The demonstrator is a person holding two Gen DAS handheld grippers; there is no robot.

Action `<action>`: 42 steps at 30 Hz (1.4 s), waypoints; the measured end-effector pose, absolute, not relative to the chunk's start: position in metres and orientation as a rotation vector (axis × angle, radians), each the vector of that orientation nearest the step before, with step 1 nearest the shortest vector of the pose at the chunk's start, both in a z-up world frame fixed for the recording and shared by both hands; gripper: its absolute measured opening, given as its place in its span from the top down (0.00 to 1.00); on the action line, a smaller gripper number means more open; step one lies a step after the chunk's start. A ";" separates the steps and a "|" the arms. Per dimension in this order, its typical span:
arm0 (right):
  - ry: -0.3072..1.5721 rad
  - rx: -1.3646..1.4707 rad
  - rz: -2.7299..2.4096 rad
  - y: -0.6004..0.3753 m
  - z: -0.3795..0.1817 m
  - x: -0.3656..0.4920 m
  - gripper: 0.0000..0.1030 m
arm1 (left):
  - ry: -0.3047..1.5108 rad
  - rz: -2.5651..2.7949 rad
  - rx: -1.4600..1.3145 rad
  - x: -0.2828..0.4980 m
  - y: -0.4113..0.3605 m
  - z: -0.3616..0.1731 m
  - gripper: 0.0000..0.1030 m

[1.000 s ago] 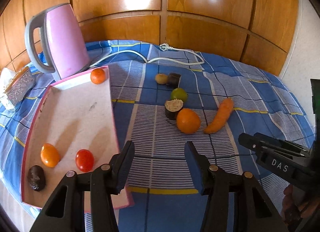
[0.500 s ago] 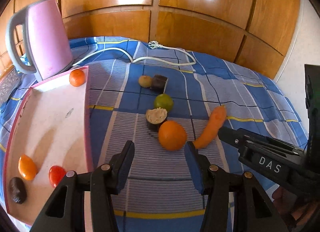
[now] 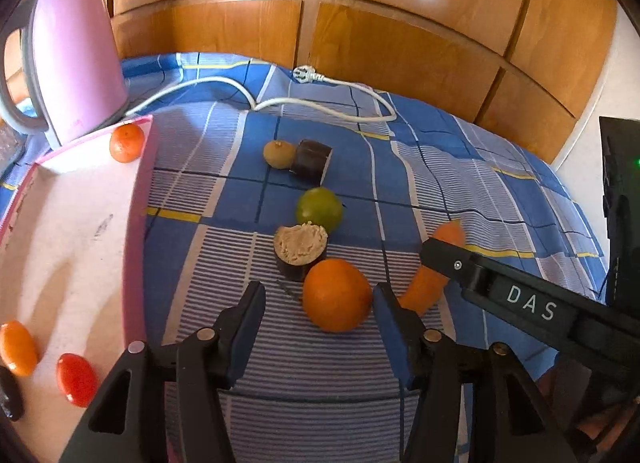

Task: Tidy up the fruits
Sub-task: 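Grasp the large orange with the left tool while the right tool grasps the carrot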

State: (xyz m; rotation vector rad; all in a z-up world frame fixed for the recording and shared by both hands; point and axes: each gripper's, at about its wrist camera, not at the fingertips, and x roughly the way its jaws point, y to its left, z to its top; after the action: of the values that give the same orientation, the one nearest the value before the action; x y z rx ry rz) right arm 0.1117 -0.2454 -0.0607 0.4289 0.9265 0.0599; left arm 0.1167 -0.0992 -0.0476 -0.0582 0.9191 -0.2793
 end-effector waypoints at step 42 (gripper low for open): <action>0.973 0.210 0.204 -0.269 -0.057 0.023 0.48 | 0.938 -0.371 -0.089 0.058 -0.088 -0.056 0.64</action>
State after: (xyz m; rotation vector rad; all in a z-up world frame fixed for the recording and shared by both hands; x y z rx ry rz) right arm 0.0234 -0.2694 -0.0567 0.2101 0.9725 0.2043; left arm 0.0581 -0.0882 -0.0555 -0.0892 0.9383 -0.3705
